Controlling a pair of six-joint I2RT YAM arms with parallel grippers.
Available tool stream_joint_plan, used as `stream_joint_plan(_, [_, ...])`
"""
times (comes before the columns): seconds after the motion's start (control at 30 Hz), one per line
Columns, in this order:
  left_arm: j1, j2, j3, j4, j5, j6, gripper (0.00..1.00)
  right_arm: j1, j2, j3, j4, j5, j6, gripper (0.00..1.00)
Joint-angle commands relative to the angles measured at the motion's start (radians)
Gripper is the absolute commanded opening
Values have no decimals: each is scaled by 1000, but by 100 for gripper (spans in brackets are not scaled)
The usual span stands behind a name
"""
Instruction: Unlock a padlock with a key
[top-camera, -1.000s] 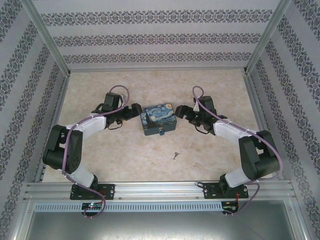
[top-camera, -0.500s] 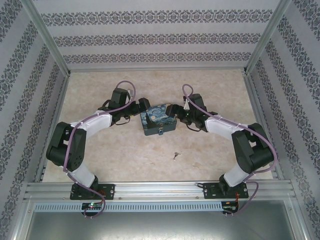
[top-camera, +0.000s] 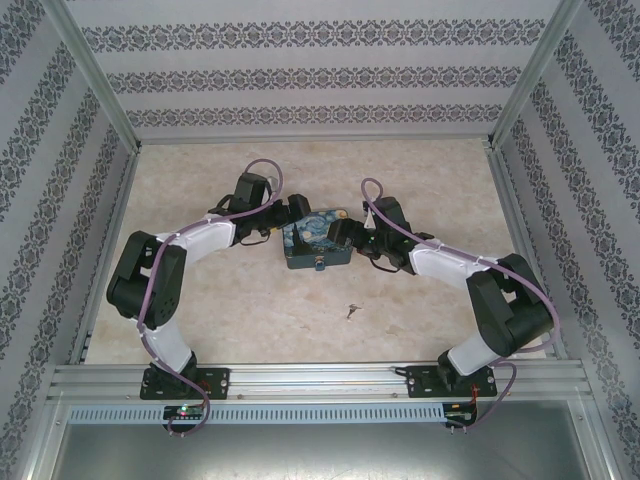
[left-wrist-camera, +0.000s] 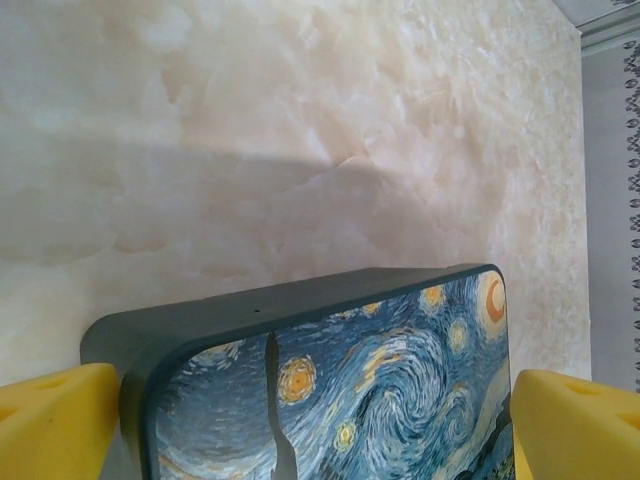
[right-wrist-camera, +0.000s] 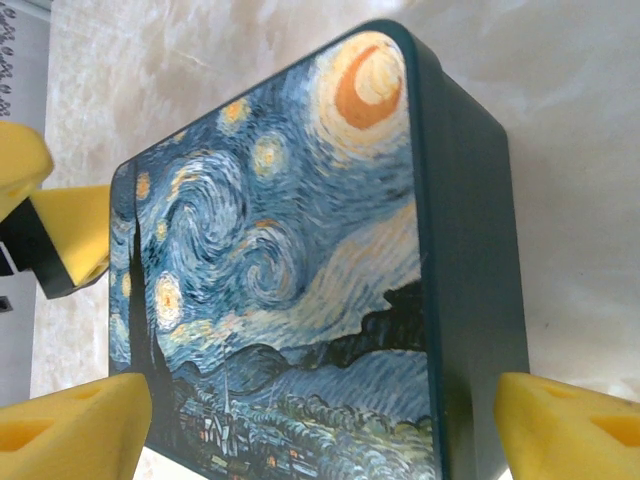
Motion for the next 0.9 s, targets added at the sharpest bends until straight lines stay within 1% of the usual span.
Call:
stream_joint_plan(0.0, [-24, 19, 32, 25, 25, -11, 100, 11, -32, -9, 20, 13, 17, 88])
stream_joint_plan(0.2, [-28, 26, 36, 23, 19, -12, 100, 8, -31, -3, 4, 20, 14, 89])
stream_joint_plan(0.23, [-27, 22, 32, 21, 13, -12, 100, 5, -35, 0, -11, 32, 9, 91])
stream_joint_plan(0.27, [-28, 17, 28, 20, 2, -13, 100, 2, -40, 2, -28, 48, 3, 98])
stream_joint_plan(0.3, [-27, 11, 25, 18, -9, -12, 100, -1, -45, 3, -46, 64, -2, 98])
stream_joint_plan(0.37, [-25, -10, 20, 7, -32, 2, 100, -6, -63, 19, -125, 155, -16, 98])
stream_joint_plan(0.47, [-11, -47, 25, -16, -52, 24, 100, -13, -80, 74, -308, 367, -20, 98])
stream_joint_plan(0.5, [-6, -59, 27, -23, -55, 30, 100, -23, -82, 90, -350, 406, -15, 98])
stream_joint_plan(0.53, [-2, -73, 30, -34, -58, 36, 100, -42, -84, 103, -381, 413, -18, 98])
stream_joint_plan(0.6, [4, -99, 35, -49, -67, 49, 100, -107, -88, 106, -385, 302, -61, 98])
stream_joint_plan(0.67, [5, -129, 33, -66, -76, 62, 100, -179, -104, 55, -323, 174, -35, 98])
stream_joint_plan(0.73, [5, -154, 24, -76, -74, 65, 100, -214, -122, 23, -313, 128, -31, 98])
stream_joint_plan(0.8, [6, -183, 3, -77, -67, 61, 100, -209, -136, 39, -384, 158, -78, 98])
stream_joint_plan(0.87, [6, -220, -36, -66, -59, 53, 100, -205, -158, 36, -421, 146, -119, 98])
